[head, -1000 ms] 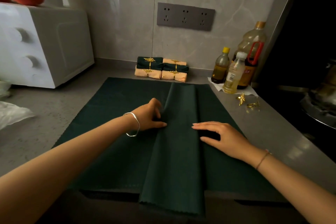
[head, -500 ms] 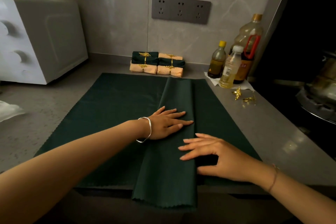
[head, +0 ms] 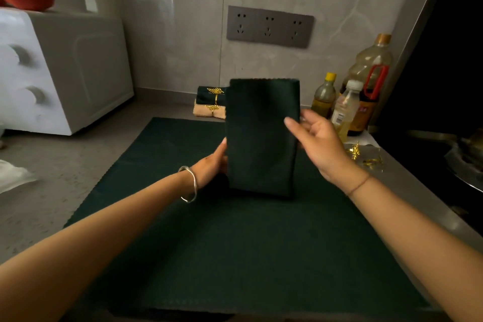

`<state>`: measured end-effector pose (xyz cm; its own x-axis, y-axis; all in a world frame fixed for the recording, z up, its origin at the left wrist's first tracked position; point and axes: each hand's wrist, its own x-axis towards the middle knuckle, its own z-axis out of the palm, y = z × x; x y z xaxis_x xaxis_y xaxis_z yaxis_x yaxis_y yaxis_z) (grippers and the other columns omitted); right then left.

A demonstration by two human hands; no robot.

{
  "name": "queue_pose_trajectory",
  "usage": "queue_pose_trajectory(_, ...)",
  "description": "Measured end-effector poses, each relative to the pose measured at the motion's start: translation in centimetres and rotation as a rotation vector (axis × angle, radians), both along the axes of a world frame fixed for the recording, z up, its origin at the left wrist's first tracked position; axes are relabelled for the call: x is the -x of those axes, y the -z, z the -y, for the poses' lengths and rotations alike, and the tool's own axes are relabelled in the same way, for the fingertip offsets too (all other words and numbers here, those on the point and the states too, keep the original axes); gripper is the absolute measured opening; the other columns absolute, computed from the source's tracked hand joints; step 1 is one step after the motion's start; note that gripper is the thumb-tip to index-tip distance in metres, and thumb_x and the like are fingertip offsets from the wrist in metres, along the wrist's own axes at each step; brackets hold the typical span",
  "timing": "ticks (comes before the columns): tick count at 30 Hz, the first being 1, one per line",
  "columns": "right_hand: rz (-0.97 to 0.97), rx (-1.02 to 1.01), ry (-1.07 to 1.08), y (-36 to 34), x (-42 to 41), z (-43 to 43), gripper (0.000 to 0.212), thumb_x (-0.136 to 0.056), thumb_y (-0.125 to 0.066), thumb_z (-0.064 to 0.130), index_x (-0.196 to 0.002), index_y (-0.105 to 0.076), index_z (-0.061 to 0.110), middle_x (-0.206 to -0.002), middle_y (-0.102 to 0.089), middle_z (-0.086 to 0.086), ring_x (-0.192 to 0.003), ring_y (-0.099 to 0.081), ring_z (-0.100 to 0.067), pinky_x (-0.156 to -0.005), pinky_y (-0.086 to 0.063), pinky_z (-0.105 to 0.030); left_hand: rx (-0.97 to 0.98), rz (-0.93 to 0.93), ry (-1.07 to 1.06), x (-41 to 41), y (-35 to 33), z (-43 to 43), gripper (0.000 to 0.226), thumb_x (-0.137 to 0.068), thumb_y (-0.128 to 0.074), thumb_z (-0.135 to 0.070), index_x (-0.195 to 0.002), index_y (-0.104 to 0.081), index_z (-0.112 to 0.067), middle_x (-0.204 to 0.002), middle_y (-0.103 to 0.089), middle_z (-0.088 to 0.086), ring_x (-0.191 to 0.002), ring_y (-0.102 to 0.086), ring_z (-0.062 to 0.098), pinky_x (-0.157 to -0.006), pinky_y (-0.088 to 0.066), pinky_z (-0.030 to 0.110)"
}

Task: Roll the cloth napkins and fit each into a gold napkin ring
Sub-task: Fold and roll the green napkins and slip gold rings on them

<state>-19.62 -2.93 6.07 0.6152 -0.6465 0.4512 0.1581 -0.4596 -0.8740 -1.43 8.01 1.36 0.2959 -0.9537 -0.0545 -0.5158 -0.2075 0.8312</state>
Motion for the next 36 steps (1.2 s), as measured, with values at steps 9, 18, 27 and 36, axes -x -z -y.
queue_pose_trajectory(9,-0.132,-0.306,0.239,4.5,-5.7,10.2,0.033,-0.098,-0.046,0.011,-0.13,-0.051,0.007,-0.12,-0.06,-0.005,-0.106,-0.059,-0.018,-0.087,-0.051,-0.028,-0.136,0.036,0.004,-1.8,1.4,1.9,0.045,-0.087,-0.041,-0.061,-0.079,-0.062,-0.022,-0.078,-0.059,-0.005,-0.074,-0.054,0.009,-0.076,-0.044,0.027)
queue_pose_trajectory(18,-0.462,-0.369,0.389,7.0,-7.9,12.9,0.036,-0.093,-0.056,0.012,-0.127,-0.053,0.001,-0.124,-0.059,-0.015,-0.111,-0.057,-0.032,-0.092,-0.047,-0.037,-0.211,0.114,-0.045,-1.5,1.0,4.0,0.02,-0.091,-0.056,-0.034,-0.084,-0.066,-0.018,-0.077,-0.058,-0.006,-0.073,-0.053,0.005,-0.073,-0.041,0.022)
queue_pose_trajectory(27,-0.632,-0.575,0.012,3.3,-1.4,8.3,0.038,-0.084,-0.064,0.036,-0.115,-0.058,0.016,-0.114,-0.064,-0.004,-0.109,-0.058,-0.021,-0.093,-0.044,-0.033,-0.121,-0.084,-0.184,-0.3,0.7,3.6,0.024,-0.088,-0.061,-0.032,-0.096,-0.069,-0.01,-0.082,-0.061,-0.002,-0.075,-0.055,0.008,-0.065,-0.04,0.021)
queue_pose_trajectory(36,-0.612,-0.317,0.101,5.8,3.7,2.4,0.021,-0.09,-0.057,0.035,-0.099,-0.067,0.019,-0.089,-0.068,0.007,-0.076,-0.056,-0.006,-0.067,-0.04,-0.019,-0.166,-0.097,-0.135,1.5,1.1,2.0,0.022,-0.088,-0.06,-0.032,-0.091,-0.068,-0.012,-0.084,-0.062,0.0,-0.078,-0.057,0.01,-0.075,-0.041,0.024)
